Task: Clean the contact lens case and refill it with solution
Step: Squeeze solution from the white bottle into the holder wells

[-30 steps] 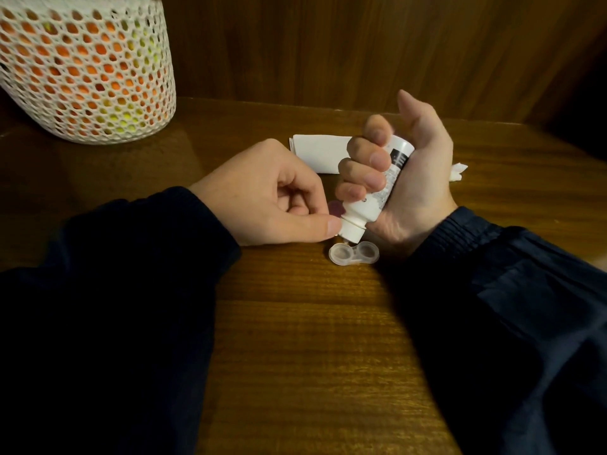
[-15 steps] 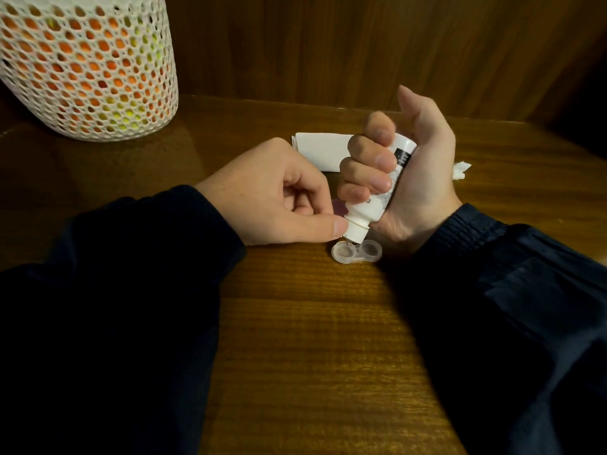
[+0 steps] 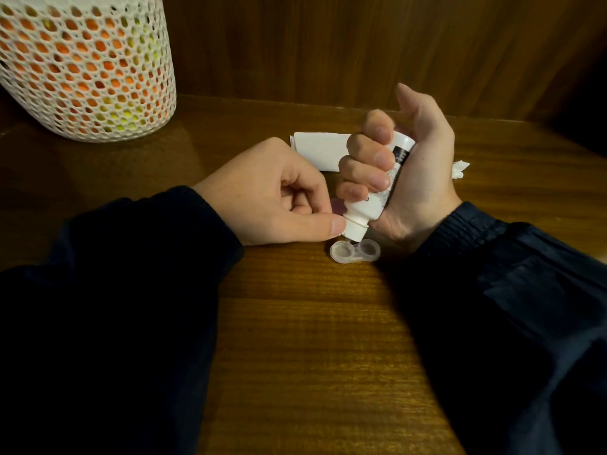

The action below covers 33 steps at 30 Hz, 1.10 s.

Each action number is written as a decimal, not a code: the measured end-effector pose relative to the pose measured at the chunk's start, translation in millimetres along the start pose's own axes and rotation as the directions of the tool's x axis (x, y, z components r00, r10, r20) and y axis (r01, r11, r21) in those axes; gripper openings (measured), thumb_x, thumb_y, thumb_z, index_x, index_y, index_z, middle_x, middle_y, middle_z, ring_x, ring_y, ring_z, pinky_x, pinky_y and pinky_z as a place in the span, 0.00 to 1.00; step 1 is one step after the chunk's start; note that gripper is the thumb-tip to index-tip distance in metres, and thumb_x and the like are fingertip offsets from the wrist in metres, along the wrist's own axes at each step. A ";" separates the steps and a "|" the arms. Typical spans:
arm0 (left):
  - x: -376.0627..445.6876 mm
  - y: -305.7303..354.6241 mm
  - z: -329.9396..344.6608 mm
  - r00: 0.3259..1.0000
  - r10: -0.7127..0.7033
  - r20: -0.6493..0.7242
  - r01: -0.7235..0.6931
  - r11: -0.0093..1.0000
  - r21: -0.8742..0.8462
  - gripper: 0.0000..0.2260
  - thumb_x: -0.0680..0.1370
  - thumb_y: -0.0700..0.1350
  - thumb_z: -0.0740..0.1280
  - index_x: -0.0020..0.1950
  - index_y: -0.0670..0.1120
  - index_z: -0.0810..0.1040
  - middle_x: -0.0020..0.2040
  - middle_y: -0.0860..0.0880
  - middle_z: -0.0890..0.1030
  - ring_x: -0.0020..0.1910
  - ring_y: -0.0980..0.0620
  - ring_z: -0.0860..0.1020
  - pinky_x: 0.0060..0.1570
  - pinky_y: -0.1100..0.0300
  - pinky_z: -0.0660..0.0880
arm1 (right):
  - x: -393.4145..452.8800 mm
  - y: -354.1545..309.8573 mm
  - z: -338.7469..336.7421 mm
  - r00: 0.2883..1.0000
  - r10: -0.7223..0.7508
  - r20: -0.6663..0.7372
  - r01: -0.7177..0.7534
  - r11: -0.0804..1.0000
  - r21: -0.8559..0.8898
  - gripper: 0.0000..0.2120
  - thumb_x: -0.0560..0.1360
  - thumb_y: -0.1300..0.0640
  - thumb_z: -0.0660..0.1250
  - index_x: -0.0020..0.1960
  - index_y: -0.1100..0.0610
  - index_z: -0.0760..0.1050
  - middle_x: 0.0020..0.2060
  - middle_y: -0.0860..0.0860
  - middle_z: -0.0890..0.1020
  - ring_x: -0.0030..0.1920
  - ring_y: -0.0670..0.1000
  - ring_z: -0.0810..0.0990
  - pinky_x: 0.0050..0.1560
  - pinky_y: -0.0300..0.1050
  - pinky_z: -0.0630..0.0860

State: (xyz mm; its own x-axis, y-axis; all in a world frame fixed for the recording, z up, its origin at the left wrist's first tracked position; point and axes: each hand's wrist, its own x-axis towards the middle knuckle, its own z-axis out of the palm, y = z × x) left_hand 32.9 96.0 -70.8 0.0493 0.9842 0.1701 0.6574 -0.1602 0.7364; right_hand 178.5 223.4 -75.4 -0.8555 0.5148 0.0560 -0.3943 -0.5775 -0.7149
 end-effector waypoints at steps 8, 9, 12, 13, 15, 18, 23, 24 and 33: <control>0.0 0.0 0.1 1.000 0.006 -0.004 -0.006 1.000 0.002 0.06 0.75 0.48 0.78 0.41 0.47 0.88 0.25 0.55 0.75 0.24 0.57 0.67 0.26 0.66 0.63 | 0.5 -0.1 -0.3 1.000 -0.014 0.003 0.014 1.000 -0.012 0.27 0.83 0.40 0.55 0.30 0.54 0.67 0.20 0.48 0.66 0.18 0.47 0.64 0.27 0.37 0.62; 0.1 0.0 0.0 1.000 0.007 -0.001 -0.007 1.000 0.004 0.06 0.75 0.48 0.78 0.41 0.47 0.88 0.25 0.55 0.75 0.23 0.58 0.67 0.25 0.66 0.63 | 0.7 -0.1 -0.5 1.000 -0.014 0.005 0.014 1.000 -0.013 0.27 0.83 0.40 0.55 0.30 0.54 0.67 0.20 0.48 0.66 0.18 0.47 0.64 0.26 0.37 0.63; 0.3 -0.1 0.2 1.000 0.007 0.002 -0.007 1.000 0.000 0.05 0.75 0.47 0.77 0.41 0.47 0.88 0.25 0.56 0.75 0.23 0.58 0.67 0.25 0.68 0.63 | 0.9 -0.1 -0.9 1.000 -0.012 0.009 0.012 1.000 -0.019 0.27 0.83 0.40 0.55 0.30 0.54 0.67 0.20 0.48 0.66 0.18 0.47 0.64 0.27 0.37 0.62; 0.3 0.0 0.3 1.000 0.007 0.002 -0.007 1.000 -0.003 0.05 0.75 0.47 0.77 0.41 0.47 0.88 0.25 0.57 0.75 0.23 0.58 0.67 0.25 0.68 0.63 | 0.9 0.0 -1.0 1.000 -0.011 0.009 0.012 1.000 -0.020 0.27 0.83 0.40 0.55 0.30 0.54 0.67 0.20 0.48 0.66 0.18 0.47 0.64 0.27 0.37 0.62; 0.1 0.1 0.2 1.000 0.005 0.001 -0.005 1.000 -0.003 0.05 0.75 0.47 0.77 0.41 0.47 0.88 0.25 0.56 0.75 0.23 0.58 0.68 0.25 0.68 0.63 | 0.7 -0.1 -0.9 1.000 -0.013 0.011 0.013 1.000 -0.019 0.28 0.83 0.40 0.54 0.30 0.54 0.67 0.20 0.48 0.66 0.18 0.47 0.64 0.27 0.37 0.63; -0.2 0.4 0.0 1.000 0.001 0.003 -0.001 1.000 0.007 0.05 0.75 0.46 0.78 0.41 0.47 0.88 0.26 0.55 0.75 0.23 0.58 0.68 0.25 0.68 0.63 | 0.6 -0.4 -0.6 1.000 -0.018 0.009 0.018 1.000 -0.021 0.28 0.83 0.40 0.54 0.30 0.54 0.67 0.20 0.48 0.66 0.18 0.47 0.64 0.27 0.37 0.63; -0.5 1.6 0.5 1.000 0.009 -0.006 -0.009 1.000 0.003 0.06 0.74 0.48 0.77 0.41 0.47 0.88 0.26 0.54 0.76 0.24 0.58 0.68 0.25 0.67 0.63 | 0.2 -0.7 0.2 1.000 -0.019 0.008 0.019 1.000 -0.023 0.28 0.83 0.40 0.54 0.30 0.54 0.68 0.20 0.48 0.66 0.18 0.47 0.64 0.26 0.37 0.64; -0.5 1.7 0.5 1.000 0.009 -0.006 -0.009 1.000 0.001 0.06 0.74 0.48 0.77 0.41 0.47 0.88 0.26 0.55 0.75 0.23 0.58 0.68 0.25 0.68 0.62 | 0.1 -0.9 0.3 1.000 -0.018 0.010 0.019 1.000 -0.022 0.28 0.83 0.40 0.54 0.30 0.54 0.68 0.20 0.48 0.66 0.18 0.47 0.64 0.26 0.37 0.64; -0.4 2.3 0.8 1.000 0.006 -0.008 -0.006 1.000 -0.007 0.07 0.73 0.50 0.76 0.41 0.47 0.88 0.26 0.54 0.75 0.24 0.58 0.68 0.25 0.67 0.62 | -0.1 -1.1 1.2 1.000 -0.029 -0.003 0.029 0.999 -0.019 0.28 0.83 0.40 0.54 0.30 0.54 0.67 0.20 0.48 0.66 0.18 0.47 0.64 0.25 0.37 0.64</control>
State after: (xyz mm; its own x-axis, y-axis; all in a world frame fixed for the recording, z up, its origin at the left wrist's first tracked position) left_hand 35.0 95.3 -69.7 0.0471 0.9826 0.1796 0.6518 -0.1665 0.7399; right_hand 178.5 223.2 -73.8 -0.8426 0.5334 0.0741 -0.4121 -0.5500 -0.7264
